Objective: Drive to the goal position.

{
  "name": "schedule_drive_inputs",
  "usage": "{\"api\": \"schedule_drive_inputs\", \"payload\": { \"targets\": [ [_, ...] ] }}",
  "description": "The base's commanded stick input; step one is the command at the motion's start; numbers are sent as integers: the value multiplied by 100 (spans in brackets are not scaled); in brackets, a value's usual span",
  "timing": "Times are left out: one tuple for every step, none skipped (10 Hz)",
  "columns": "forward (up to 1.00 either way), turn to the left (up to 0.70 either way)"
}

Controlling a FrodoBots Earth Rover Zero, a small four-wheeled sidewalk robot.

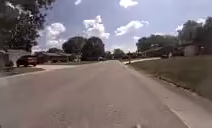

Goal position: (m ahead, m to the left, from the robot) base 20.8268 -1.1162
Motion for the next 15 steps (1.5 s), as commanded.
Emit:
{"api": "schedule_drive_inputs", "payload": {
  "targets": [
    [70,-34],
    [70,-20],
    [70,-5],
    [70,0],
    [70,0],
    [70,0],
    [70,0],
    [70,0],
    [70,0],
    [70,0],
    [70,0],
    [70,0],
    [70,0],
    [70,0],
    [70,0]
  ]
}}
